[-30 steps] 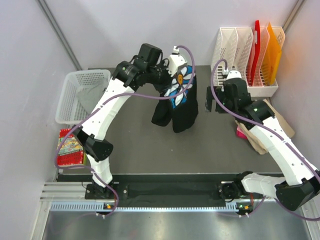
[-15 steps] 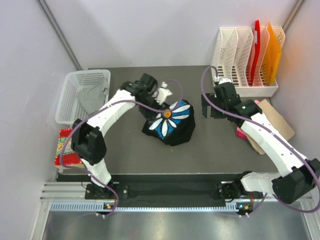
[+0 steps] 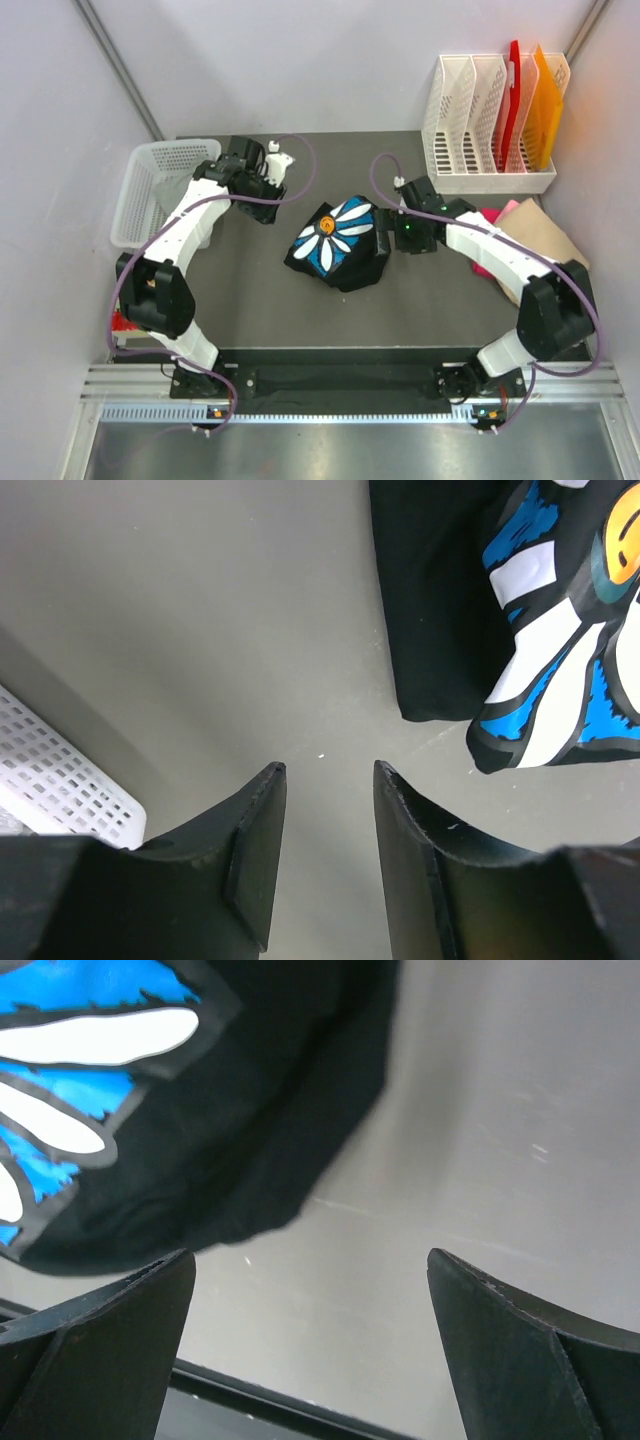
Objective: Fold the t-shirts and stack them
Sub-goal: Move the tshirt to the center of the board
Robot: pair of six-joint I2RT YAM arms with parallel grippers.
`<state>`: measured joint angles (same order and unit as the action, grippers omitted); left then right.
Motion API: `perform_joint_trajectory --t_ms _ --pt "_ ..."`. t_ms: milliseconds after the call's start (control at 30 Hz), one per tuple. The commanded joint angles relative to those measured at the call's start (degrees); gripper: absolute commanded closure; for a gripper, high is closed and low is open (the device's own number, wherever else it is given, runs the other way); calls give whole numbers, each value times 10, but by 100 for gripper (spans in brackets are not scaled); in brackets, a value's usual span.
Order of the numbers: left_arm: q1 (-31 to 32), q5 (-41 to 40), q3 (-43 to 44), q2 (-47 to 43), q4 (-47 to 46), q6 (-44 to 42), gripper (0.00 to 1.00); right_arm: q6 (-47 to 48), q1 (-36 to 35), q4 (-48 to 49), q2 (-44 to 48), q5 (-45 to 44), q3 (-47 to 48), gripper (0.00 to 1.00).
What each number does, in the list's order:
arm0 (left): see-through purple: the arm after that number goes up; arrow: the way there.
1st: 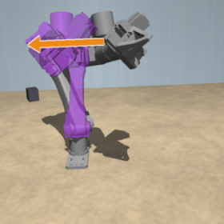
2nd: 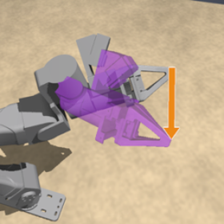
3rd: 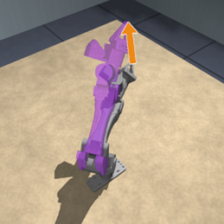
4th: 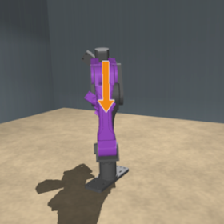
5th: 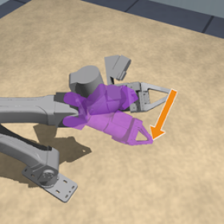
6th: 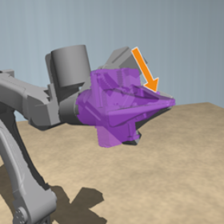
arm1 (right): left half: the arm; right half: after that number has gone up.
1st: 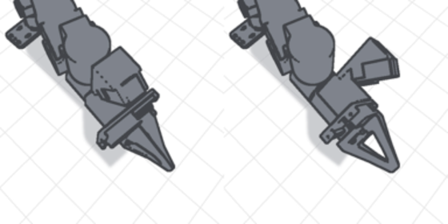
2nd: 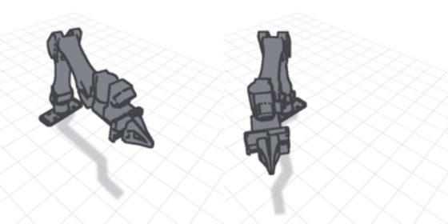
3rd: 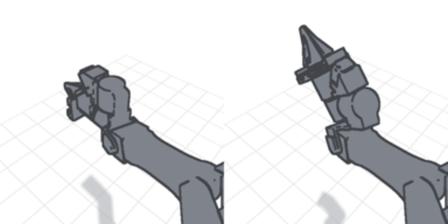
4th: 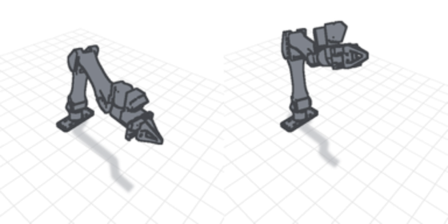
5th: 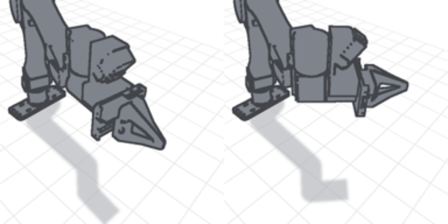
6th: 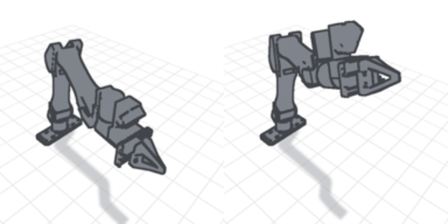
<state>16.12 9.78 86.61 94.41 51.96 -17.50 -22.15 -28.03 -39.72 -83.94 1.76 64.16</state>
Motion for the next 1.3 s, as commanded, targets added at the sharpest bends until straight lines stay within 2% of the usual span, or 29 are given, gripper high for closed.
perform_joint_trajectory --t_ms 0,433,700,800,900,933,1000,1033,1067,1267 --pt "0 7 9 -10 -20 20 55 -17 17 77 -39 101 -15 0" --pt "1 5 16 8 -21 27 56 -35 85 163 -127 189 -40 26" --pt "0 -14 18 39 -22 28 58 -54 87 201 -169 228 -47 29" --pt "0 -14 17 43 -24 28 59 -56 89 217 -179 237 -54 34" --pt "0 -14 13 46 -25 30 59 -55 90 222 -193 244 -50 55" --pt "0 -15 10 48 -28 31 59 -54 93 221 -197 246 -47 70" --pt "0 -16 8 52 -33 33 59 -47 97 207 -190 243 -38 85" --pt "0 -16 6 53 -40 35 60 -43 101 200 -172 236 -34 96" --pt "0 -16 6 56 -42 37 60 -30 103 173 -160 224 -20 100" --pt "1 1 34 103 -54 49 63 3 124 11 -17 63 54 100"
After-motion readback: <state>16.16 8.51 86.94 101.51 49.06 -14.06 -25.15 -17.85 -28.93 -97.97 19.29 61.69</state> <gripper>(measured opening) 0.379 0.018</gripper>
